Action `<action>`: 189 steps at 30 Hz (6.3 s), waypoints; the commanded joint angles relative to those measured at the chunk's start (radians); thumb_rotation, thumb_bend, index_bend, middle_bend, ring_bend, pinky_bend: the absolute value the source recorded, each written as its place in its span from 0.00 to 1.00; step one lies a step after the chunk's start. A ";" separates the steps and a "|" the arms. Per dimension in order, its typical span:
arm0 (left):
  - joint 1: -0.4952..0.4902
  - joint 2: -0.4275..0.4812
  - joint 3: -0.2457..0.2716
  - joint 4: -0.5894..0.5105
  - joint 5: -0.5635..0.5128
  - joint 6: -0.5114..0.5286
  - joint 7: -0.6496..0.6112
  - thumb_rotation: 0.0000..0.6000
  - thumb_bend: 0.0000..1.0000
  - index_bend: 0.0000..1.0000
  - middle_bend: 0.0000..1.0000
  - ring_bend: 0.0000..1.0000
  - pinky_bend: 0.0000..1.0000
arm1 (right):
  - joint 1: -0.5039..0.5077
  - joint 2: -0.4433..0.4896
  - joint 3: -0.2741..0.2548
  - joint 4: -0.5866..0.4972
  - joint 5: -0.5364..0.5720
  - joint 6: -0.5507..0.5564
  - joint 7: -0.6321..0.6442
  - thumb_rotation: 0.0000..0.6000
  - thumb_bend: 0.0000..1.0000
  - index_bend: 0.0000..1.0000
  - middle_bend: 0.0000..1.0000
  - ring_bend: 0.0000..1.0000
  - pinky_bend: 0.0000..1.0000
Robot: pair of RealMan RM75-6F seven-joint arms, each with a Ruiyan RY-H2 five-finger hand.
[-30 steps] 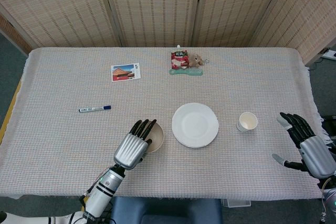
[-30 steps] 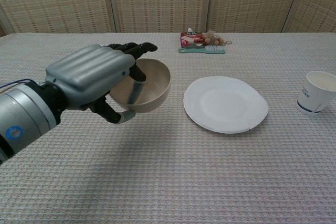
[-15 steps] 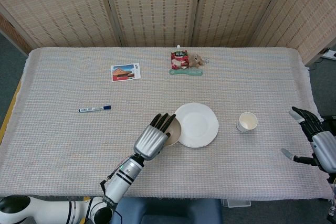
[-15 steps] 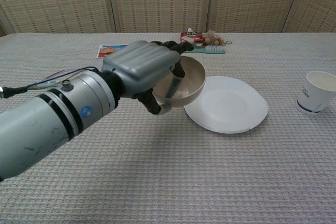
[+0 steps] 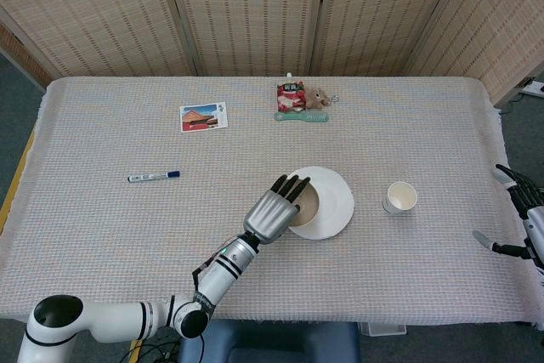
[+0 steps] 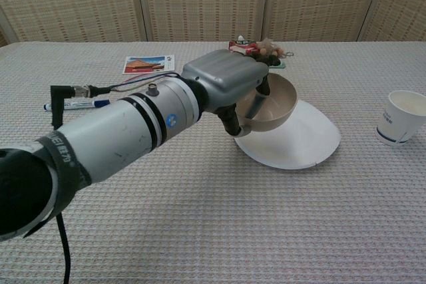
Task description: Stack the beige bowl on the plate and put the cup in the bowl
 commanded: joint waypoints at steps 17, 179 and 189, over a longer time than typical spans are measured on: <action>-0.175 -0.069 0.012 0.270 -0.003 -0.132 -0.228 1.00 0.33 0.68 0.06 0.00 0.14 | 0.016 0.000 0.010 0.021 0.026 -0.072 0.036 1.00 0.21 0.00 0.00 0.00 0.00; 0.583 0.819 0.284 -0.534 0.164 0.543 -0.421 1.00 0.30 0.00 0.00 0.00 0.14 | 0.571 -0.046 0.027 -0.119 0.369 -1.041 -0.689 1.00 0.21 0.23 0.00 0.00 0.00; 0.589 0.807 0.268 -0.521 0.161 0.525 -0.412 1.00 0.30 0.00 0.00 0.00 0.14 | 0.570 -0.057 0.017 -0.104 0.405 -1.020 -0.737 1.00 0.26 0.40 0.00 0.00 0.00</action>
